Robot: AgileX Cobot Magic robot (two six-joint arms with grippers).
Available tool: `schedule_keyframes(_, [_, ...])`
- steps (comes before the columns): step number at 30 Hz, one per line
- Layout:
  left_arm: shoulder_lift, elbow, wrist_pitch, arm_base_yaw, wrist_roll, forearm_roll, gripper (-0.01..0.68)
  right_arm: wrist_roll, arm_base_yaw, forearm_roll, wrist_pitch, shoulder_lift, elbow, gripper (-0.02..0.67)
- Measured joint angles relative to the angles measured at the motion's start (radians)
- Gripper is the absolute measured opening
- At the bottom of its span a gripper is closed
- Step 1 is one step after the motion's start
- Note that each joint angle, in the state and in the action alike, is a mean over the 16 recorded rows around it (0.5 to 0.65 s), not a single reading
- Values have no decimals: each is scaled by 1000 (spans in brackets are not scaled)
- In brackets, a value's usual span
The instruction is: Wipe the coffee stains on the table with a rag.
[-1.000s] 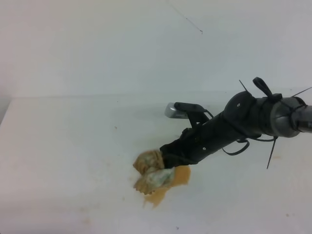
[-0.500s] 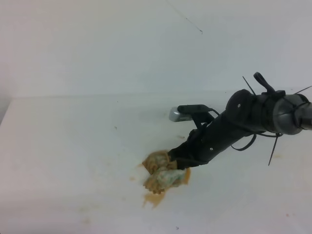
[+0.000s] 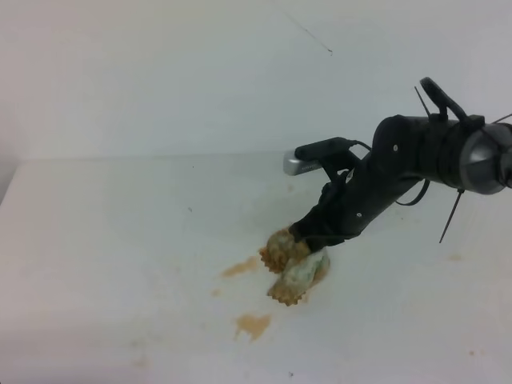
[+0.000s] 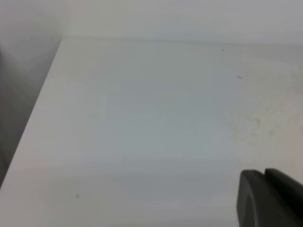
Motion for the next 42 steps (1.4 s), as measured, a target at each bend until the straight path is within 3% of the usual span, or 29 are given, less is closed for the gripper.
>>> schedule_keyframes(16, [0,0,0,0,0,0,-3,-66,83,57,103,41,-10,5])
schedule_keyframes(26, [0,0,0,0,0,0,-2,-73,156,124,45,43,-16,5])
schedule_keyframes(35, [0,0,0,0,0,0,-2,-23,133,114,-44,62,-90,5])
schedule_keyframes(42, [0,0,0,0,0,0,-3,52,80,33,-14,97,-196,5])
